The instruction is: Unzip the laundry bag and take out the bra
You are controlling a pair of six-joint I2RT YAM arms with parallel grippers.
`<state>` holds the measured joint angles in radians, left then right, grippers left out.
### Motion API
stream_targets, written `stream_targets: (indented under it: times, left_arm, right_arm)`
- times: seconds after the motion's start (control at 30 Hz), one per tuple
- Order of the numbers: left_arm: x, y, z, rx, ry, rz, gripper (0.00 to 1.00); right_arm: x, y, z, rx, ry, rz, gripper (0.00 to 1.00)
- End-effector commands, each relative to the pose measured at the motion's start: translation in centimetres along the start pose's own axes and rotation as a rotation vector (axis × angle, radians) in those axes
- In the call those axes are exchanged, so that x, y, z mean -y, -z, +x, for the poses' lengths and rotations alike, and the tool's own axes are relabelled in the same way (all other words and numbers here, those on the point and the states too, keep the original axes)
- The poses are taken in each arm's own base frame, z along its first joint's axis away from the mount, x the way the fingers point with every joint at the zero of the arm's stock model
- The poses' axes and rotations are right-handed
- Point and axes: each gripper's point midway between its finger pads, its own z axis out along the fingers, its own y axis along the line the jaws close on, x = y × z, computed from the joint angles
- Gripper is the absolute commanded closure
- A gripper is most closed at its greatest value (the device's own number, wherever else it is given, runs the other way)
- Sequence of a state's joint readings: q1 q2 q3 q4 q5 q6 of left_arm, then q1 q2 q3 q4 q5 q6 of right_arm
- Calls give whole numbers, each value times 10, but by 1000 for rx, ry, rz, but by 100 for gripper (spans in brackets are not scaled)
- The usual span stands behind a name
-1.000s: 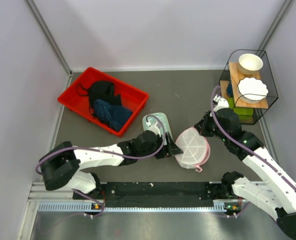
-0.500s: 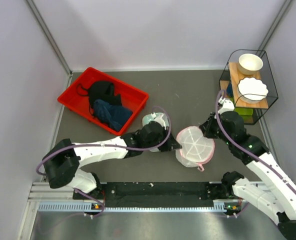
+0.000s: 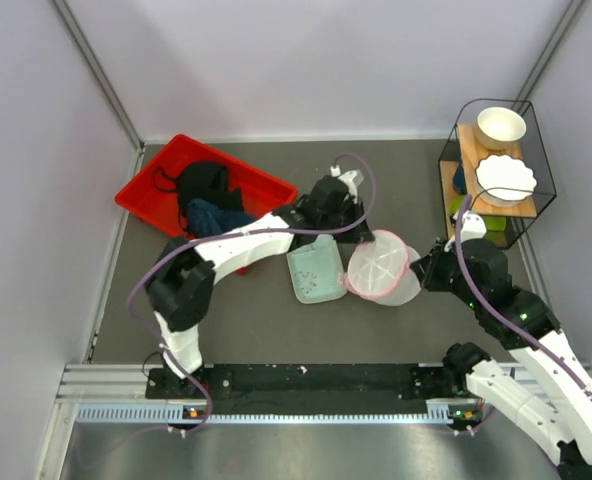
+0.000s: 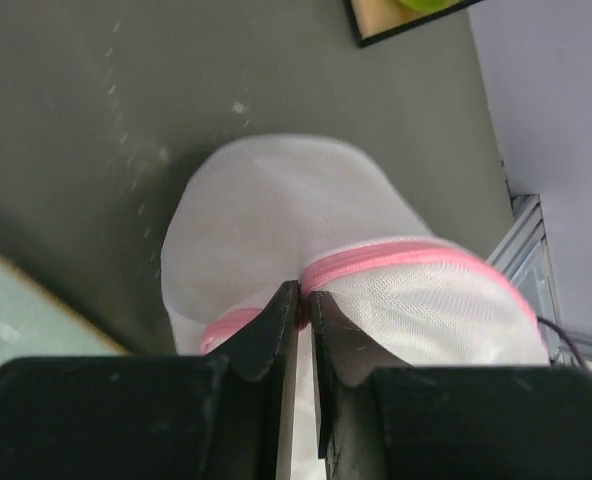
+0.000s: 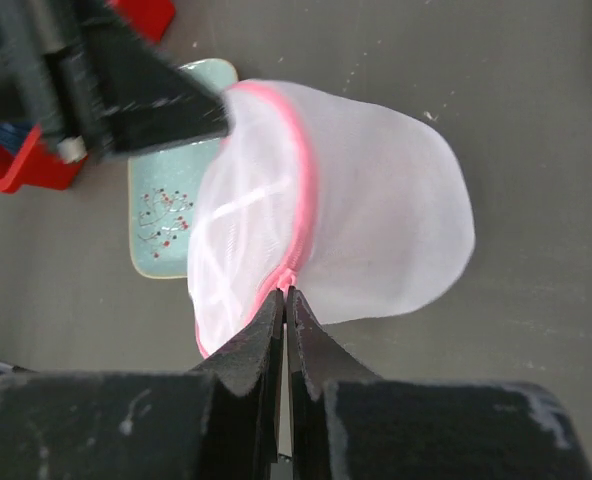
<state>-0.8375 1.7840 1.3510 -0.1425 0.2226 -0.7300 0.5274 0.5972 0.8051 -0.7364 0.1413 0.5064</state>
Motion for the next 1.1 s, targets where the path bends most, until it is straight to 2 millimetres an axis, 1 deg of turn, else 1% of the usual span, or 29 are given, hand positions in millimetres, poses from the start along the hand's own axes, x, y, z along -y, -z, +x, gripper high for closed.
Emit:
stream_targets:
  times: [0.0, 0.03, 0.07, 0.1, 0.17, 0.2, 0.23, 0.27, 0.33, 0.37, 0.43, 0.47, 0.5, 0.53, 0.57, 0.6, 0.63, 0.67, 0.7, 0.73, 0.77, 0.8, 0.87, 0.9, 0.93, 0.97, 1.0, 1.03, 1.07]
  left_arm:
    - [32, -25, -27, -24, -142, 83, 81]
    - [32, -30, -30, -24, -146, 73, 77]
    - [33, -34, -32, -27, -153, 73, 70]
    - [37, -38, -37, -30, -158, 80, 55]
    - [43, -38, -41, -18, -175, 91, 41]
    - [48, -32, -45, -6, -187, 99, 31]
    - [51, -28, -46, 2, -200, 101, 26]
    - [58, -17, -54, 35, -224, 101, 20]
    - [56, -6, -54, 52, -241, 84, 11]
    - [63, 12, -65, 98, -259, 81, 9]
    - [58, 25, -62, 118, -271, 54, 9]
    - [62, 44, -72, 178, -278, 33, 9]
    - [50, 47, -63, 171, -277, 1, 10]
    - [50, 54, -58, 175, -287, -6, 14]
    - [57, 71, -59, 208, -312, 3, 15]
    - [44, 72, -46, 197, -321, -33, 17]
    - [47, 75, -35, 196, -345, -30, 18]
    - [58, 87, -33, 222, -384, -1, 22]
    - [44, 85, -23, 232, -401, -58, 25]
    - [53, 85, -10, 231, -433, -42, 27]
    - [53, 87, -6, 244, -451, -52, 31]
    - [56, 84, 9, 247, -473, -53, 31]
    - [54, 82, 14, 285, -518, -82, 31]
    - [61, 78, 24, 304, -548, -54, 29]
    - [58, 77, 28, 313, -573, -71, 28]
    - [64, 75, 27, 344, -619, -54, 28]
    - [62, 72, 38, 348, -649, -53, 30]
    - [69, 74, 29, 415, -644, -46, 30]
    - [63, 76, 25, 447, -640, -84, 30]
  right_arm:
    - [-9, 7, 15, -46, -45, -63, 100]
    - [-8, 7, 17, -46, -55, -62, 100]
    - [-4, 4, 22, -57, -54, -45, 100]
    - [-1, 3, 23, -55, -55, -29, 100]
    - [4, -1, 29, -66, -62, -10, 100]
    - [6, -3, 30, -66, -62, 3, 100]
    - [8, -4, 30, -66, -66, 12, 100]
    - [8, -6, 31, -68, -67, 17, 100]
    - [10, -7, 30, -57, -67, 26, 100]
    - [10, -7, 28, -52, -66, 27, 100]
    - [9, -7, 25, -43, -64, 26, 100]
    - [8, -6, 22, -36, -62, 22, 100]
    - [7, -6, 21, -37, -56, 22, 100]
    - [6, -5, 18, -32, -54, 18, 100]
    - [5, -5, 15, -26, -51, 17, 100]
    - [5, -5, 15, -27, -42, 20, 100]
    - [5, -5, 14, -26, -41, 21, 100]
    - [5, -5, 12, -23, -38, 21, 100]
    - [4, -6, 11, -22, -35, 22, 100]
    - [4, -7, 11, -28, -31, 22, 100]
    - [3, -8, 10, -27, -31, 23, 100]
    - [3, -8, 8, -23, -31, 21, 100]
    - [2, -9, 6, -19, -29, 20, 100]
    - [2, -9, 6, -19, -26, 20, 100]
    - [1, -9, 4, -15, -25, 18, 100]
    - [1, -9, 4, -15, -26, 20, 100]
    - [1, -10, 4, -14, -26, 19, 100]
    - [0, -10, 3, -14, -24, 17, 100]
    - [0, -10, 3, -14, -23, 13, 100]
